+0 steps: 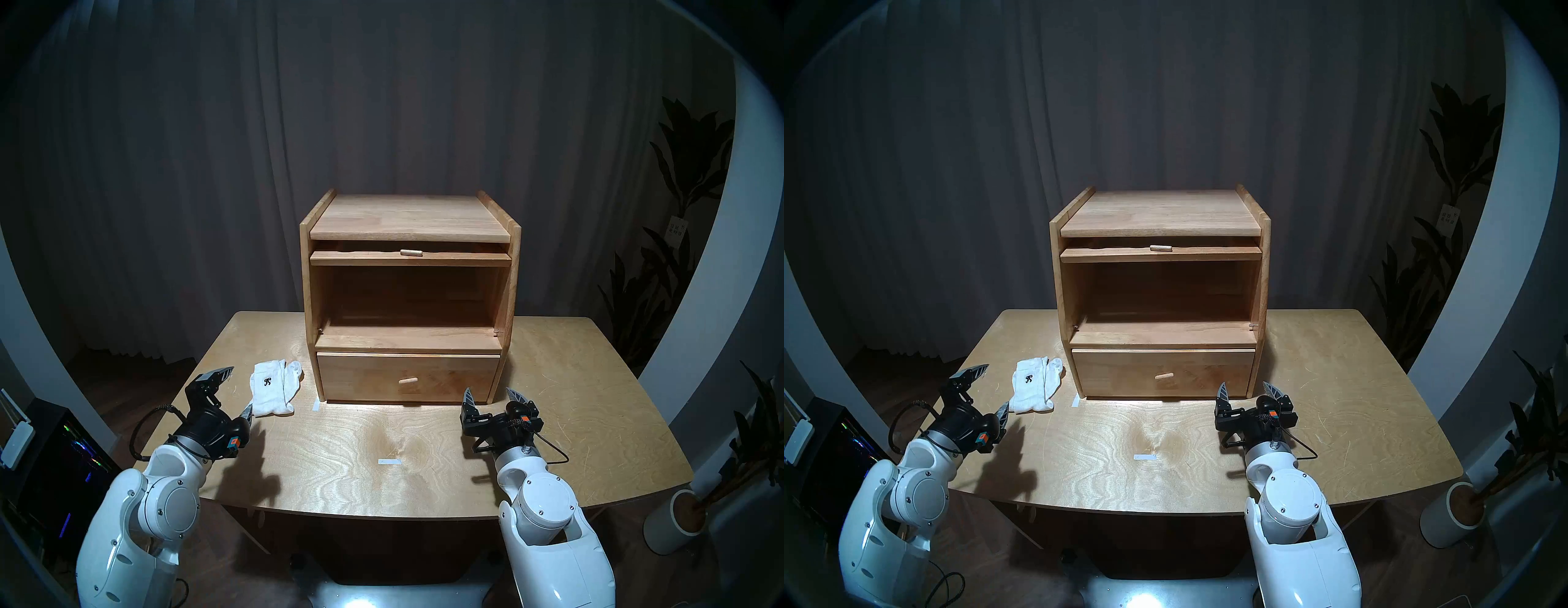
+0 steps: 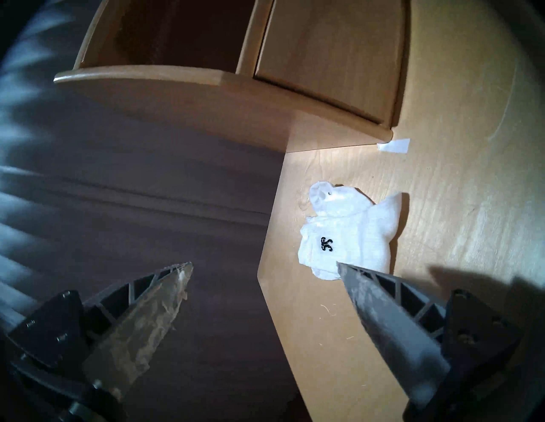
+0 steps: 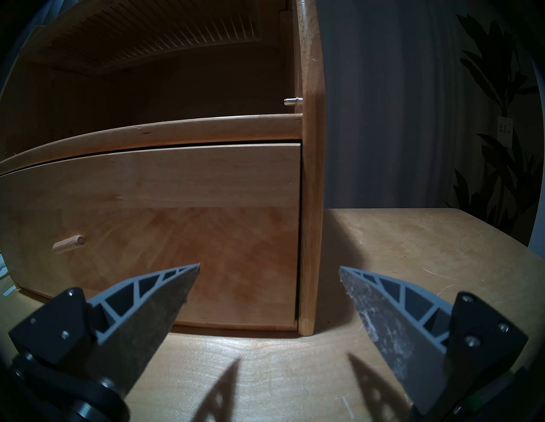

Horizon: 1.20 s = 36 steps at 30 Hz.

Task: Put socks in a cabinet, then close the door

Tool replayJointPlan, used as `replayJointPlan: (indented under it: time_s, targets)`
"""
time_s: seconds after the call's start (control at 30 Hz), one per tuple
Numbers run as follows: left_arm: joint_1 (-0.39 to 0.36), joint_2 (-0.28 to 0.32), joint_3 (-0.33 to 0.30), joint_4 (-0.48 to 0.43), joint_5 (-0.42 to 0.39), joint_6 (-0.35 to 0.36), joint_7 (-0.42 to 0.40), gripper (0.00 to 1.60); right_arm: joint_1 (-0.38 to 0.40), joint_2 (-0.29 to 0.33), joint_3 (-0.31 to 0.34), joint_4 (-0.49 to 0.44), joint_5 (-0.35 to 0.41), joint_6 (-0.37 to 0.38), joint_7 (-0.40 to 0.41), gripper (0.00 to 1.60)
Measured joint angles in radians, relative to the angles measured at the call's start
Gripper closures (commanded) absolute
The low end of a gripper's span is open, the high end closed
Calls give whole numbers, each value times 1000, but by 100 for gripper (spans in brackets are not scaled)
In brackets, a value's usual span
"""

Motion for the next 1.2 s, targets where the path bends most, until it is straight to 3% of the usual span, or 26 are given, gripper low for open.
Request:
replayJointPlan:
  time_s: [0.2,0.37,0.47,0.67,0.9,1.07,1.2]
  targets:
    - [-27,51,25,-18,12,-16,-106,0,1,0,0,2,0,0,0,0]
    - [-53,60,69,-35,-44,-24,-204,0,3,0,0,4,0,0,0,0]
    - [-86,52,94,-43,-118,-15,-284,0,4,0,0,5,0,0,0,0]
    - [-140,23,107,-31,-210,56,-380,0,5,0,0,6,0,0,0,0]
    - [-216,-22,116,44,-274,201,-495,0,5,0,0,4,0,0,1,0]
    - [-256,-34,125,96,-264,279,-546,0,5,0,0,2,0,-1,1,0]
    - [-293,-32,152,138,-202,356,-576,0,4,0,0,-2,0,-1,1,0]
